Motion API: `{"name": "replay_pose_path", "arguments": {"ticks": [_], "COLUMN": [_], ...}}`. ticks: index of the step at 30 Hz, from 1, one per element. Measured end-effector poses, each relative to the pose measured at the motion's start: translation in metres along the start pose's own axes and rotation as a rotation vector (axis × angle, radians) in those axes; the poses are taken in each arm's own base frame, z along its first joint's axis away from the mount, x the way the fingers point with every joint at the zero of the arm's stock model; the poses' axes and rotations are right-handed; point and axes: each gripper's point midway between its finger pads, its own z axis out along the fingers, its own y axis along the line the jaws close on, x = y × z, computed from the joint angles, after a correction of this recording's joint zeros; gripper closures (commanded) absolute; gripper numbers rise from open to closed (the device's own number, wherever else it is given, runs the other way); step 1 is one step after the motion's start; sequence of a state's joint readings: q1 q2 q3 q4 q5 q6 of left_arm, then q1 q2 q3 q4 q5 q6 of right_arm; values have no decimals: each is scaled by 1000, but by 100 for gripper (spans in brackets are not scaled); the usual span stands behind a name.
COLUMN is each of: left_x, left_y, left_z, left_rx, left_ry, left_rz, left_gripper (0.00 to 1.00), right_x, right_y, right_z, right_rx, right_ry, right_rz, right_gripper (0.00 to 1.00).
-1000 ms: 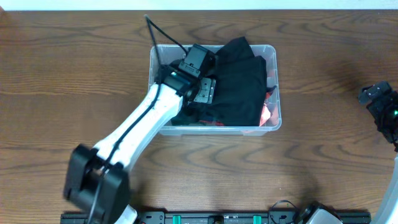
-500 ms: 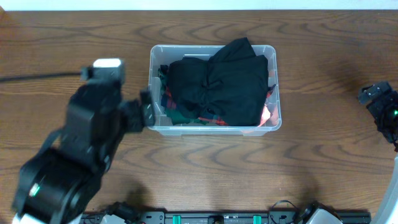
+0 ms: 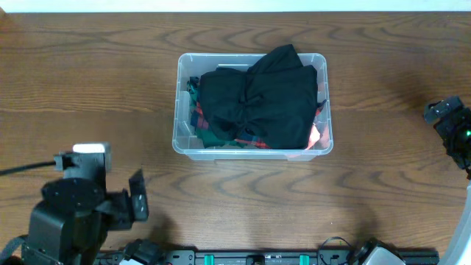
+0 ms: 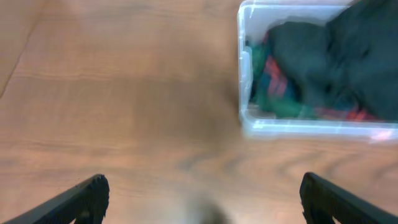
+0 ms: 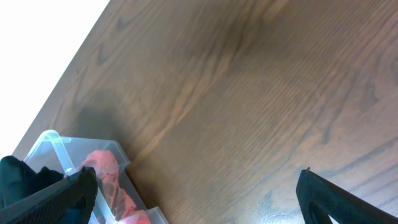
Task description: Pack container
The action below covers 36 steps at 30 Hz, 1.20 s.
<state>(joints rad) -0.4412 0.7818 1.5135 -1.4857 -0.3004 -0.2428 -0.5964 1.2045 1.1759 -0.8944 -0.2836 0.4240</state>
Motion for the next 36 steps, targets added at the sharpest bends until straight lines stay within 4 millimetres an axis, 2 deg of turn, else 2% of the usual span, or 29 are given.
{"name": "replay_pose_path", "arguments": {"ticks": [11, 16, 21, 23, 28, 36], "left_x": [36, 37, -2, -7, 5, 40], "left_y": [34, 43, 45, 42, 32, 12], "left_z": [-6, -9, -7, -4, 25, 81], "left_rx": [-149, -196, -191, -168, -125, -34], "left_ry": [89, 78, -209, -302, -414, -433], "left_rz": [-25, -45, -135, -131, -109, -70], "left_gripper": [2, 2, 2, 2, 2, 2], "right_x": [0, 0, 0, 0, 0, 0], "right_y": [0, 0, 0, 0, 0, 0], "right_z": [0, 0, 0, 0, 0, 0], "right_rx": [0, 0, 0, 0, 0, 0], "right_ry": [0, 0, 0, 0, 0, 1], "right_rz": [0, 0, 0, 0, 0, 0], "right_gripper": [1, 1, 1, 1, 1, 1]}}
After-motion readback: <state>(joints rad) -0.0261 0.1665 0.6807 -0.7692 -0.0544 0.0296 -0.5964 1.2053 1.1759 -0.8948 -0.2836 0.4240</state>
